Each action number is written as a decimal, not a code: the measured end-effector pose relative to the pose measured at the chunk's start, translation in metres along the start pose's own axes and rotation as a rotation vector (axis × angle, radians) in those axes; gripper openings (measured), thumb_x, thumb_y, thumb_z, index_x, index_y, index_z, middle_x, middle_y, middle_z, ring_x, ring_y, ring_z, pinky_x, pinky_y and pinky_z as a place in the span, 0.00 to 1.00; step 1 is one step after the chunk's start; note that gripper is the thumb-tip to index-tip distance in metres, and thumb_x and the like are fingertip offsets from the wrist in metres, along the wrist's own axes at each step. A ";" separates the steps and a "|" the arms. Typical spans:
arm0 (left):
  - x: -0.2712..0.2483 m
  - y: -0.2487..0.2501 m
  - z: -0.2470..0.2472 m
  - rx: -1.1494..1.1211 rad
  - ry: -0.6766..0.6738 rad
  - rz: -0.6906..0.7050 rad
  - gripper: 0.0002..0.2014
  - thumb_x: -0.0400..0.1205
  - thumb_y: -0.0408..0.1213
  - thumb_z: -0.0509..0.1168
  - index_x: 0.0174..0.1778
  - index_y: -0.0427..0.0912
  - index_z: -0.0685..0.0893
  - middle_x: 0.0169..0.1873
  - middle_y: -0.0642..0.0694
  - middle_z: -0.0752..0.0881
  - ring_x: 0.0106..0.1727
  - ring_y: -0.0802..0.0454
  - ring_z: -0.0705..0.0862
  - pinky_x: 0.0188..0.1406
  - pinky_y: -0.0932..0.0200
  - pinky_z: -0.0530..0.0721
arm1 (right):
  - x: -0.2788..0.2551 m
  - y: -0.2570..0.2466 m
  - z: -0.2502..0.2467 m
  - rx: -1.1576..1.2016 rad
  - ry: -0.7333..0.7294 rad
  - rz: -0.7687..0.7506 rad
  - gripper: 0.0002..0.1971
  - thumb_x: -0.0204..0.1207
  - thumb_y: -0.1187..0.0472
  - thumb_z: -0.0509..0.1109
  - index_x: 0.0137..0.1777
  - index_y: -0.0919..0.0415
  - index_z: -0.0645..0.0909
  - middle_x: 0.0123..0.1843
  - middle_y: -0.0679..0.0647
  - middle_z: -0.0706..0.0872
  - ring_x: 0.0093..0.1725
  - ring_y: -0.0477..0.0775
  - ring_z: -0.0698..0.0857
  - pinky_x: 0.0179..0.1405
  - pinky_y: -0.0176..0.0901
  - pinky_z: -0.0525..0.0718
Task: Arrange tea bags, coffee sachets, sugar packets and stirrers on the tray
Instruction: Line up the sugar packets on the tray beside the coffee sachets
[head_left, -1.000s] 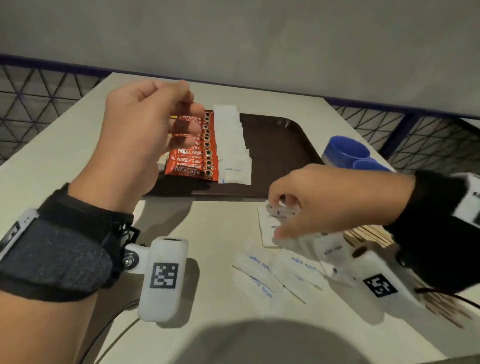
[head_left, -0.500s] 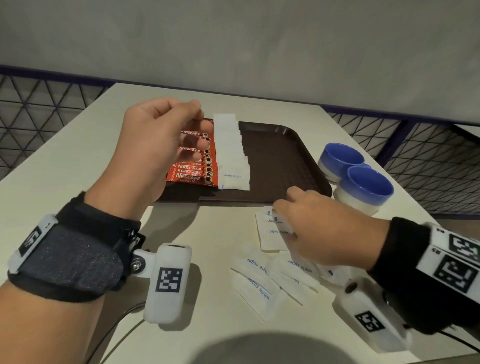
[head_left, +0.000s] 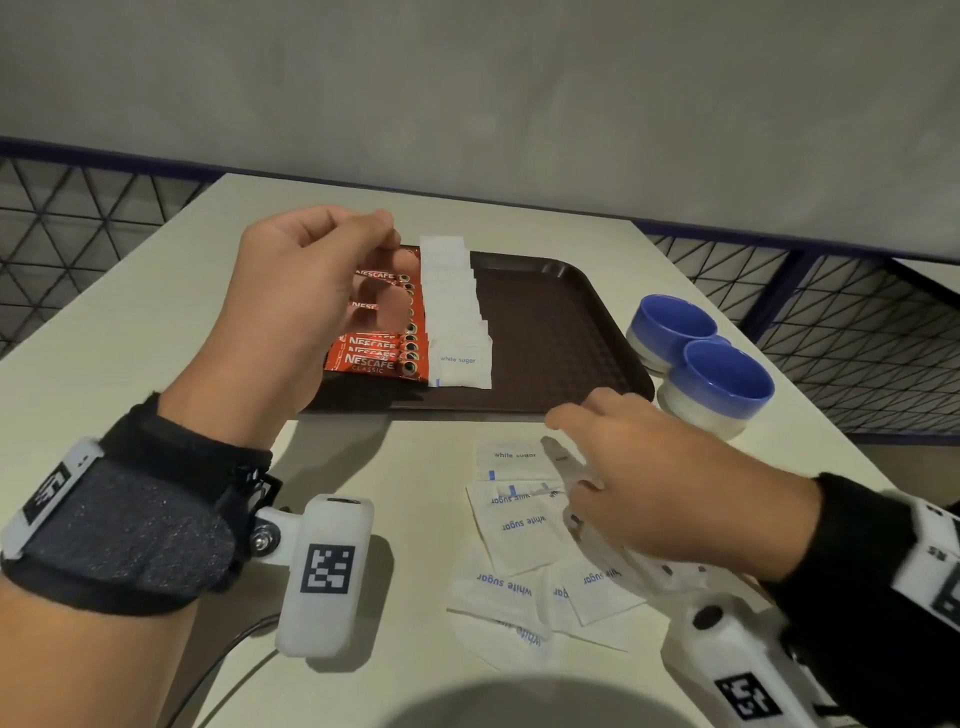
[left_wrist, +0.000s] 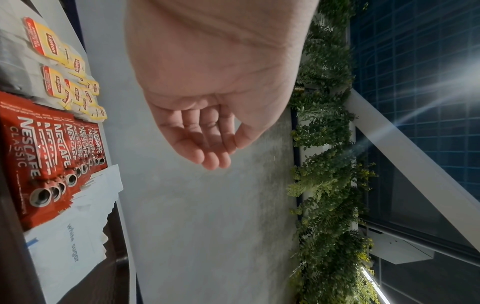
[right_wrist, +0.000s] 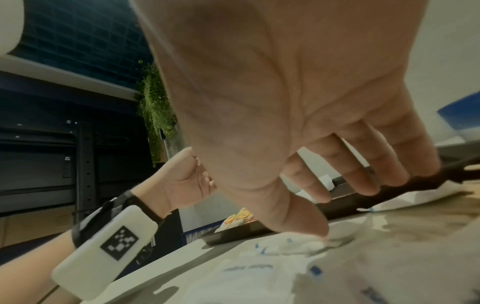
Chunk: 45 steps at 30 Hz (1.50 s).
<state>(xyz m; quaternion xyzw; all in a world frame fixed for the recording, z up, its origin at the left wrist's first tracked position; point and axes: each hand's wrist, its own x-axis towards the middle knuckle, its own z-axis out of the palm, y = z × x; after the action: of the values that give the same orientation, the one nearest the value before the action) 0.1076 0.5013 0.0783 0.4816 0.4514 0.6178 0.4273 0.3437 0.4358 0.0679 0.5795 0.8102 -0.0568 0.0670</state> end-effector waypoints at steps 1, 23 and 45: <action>0.000 0.000 0.000 0.007 -0.002 0.002 0.10 0.88 0.41 0.67 0.45 0.40 0.87 0.34 0.47 0.93 0.32 0.54 0.89 0.28 0.60 0.86 | 0.001 0.003 0.001 -0.019 -0.025 0.026 0.17 0.83 0.50 0.64 0.71 0.46 0.70 0.61 0.49 0.75 0.58 0.49 0.76 0.58 0.44 0.83; 0.003 -0.004 -0.002 0.037 -0.004 0.007 0.09 0.88 0.43 0.68 0.45 0.43 0.88 0.38 0.46 0.93 0.33 0.50 0.88 0.30 0.59 0.88 | -0.007 0.036 -0.017 0.107 0.235 0.120 0.11 0.80 0.54 0.70 0.61 0.44 0.81 0.45 0.41 0.84 0.45 0.43 0.85 0.46 0.44 0.86; -0.034 0.000 0.026 -0.048 -0.687 -0.284 0.23 0.81 0.52 0.71 0.57 0.33 0.90 0.51 0.35 0.93 0.47 0.42 0.93 0.45 0.53 0.94 | 0.011 -0.018 -0.037 0.295 0.501 -0.036 0.12 0.77 0.51 0.67 0.35 0.56 0.77 0.29 0.49 0.80 0.32 0.53 0.80 0.30 0.50 0.78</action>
<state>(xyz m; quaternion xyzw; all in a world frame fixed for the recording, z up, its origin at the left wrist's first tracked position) 0.1393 0.4728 0.0742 0.5835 0.3291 0.3651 0.6465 0.3212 0.4469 0.1029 0.5643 0.7948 -0.0301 -0.2211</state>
